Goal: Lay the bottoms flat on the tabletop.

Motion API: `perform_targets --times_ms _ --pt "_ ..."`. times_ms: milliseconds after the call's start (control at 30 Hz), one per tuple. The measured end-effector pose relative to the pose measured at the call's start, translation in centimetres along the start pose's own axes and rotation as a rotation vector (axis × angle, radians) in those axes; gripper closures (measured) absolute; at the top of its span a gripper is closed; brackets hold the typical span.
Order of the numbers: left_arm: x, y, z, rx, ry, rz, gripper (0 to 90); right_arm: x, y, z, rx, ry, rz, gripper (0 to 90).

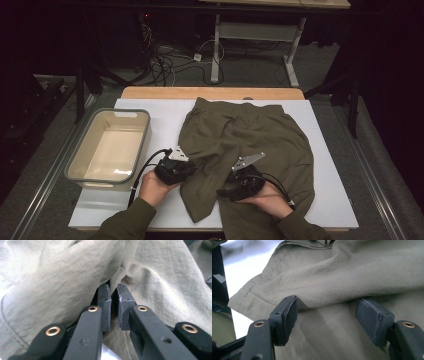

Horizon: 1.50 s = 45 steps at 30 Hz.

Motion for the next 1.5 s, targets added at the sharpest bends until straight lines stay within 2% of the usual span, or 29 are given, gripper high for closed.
perform_targets --times_ms 67,133,333,467,667,867,967,1133,1300,1400,1500 --pt "0.0 0.0 0.0 0.001 -0.001 0.000 81.0 -0.1 0.2 0.0 -0.004 -0.015 0.007 37.0" --pt "0.0 0.0 0.0 0.003 -0.007 -0.003 81.0 -0.4 0.1 0.0 -0.006 -0.030 0.012 42.9" --pt "-0.1 0.1 -0.3 0.008 -0.024 -0.011 81.0 -0.8 -0.4 0.0 0.017 -0.055 0.006 76.7" --pt "-0.1 0.3 -0.8 0.009 -0.044 -0.024 81.0 -1.1 -0.5 -0.6 0.020 -0.084 -0.002 89.6" --pt "0.0 0.6 -1.6 0.004 -0.079 -0.047 81.0 -1.5 -0.4 -2.1 0.005 -0.139 -0.011 90.0" --pt "-0.1 0.8 -2.5 0.002 -0.122 -0.070 81.1 -2.2 -1.2 -5.3 -0.002 -0.222 0.011 90.0" --pt "-0.2 0.7 -2.8 0.007 -0.138 -0.076 82.0 -2.4 -2.2 -7.1 0.018 -0.258 0.021 90.0" --pt "-0.4 -0.3 -3.2 0.047 -0.141 -0.059 81.9 -2.2 -4.9 -9.3 0.105 -0.298 0.050 90.0" --pt "-0.1 -1.7 -4.1 0.059 -0.130 -0.015 81.9 -1.4 -8.3 -9.5 0.189 -0.281 0.097 90.0" --pt "1.0 -2.3 -4.5 0.070 -0.114 -0.010 81.8 -0.8 -9.5 -8.7 0.204 -0.243 0.121 90.0" --pt "2.3 -2.6 -4.6 0.065 -0.074 -0.012 81.8 -0.5 -9.7 -7.7 0.196 -0.213 0.114 88.9"
Point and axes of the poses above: each handheld gripper's, and its own axes: z roughly forward along the jaws, x roughly out of its underside, y roughly to its left, the point moved 6 cm from there along z, roughly forward along the jaws, and after that the axes turned 13 degrees about z, right-handed, at the moved point
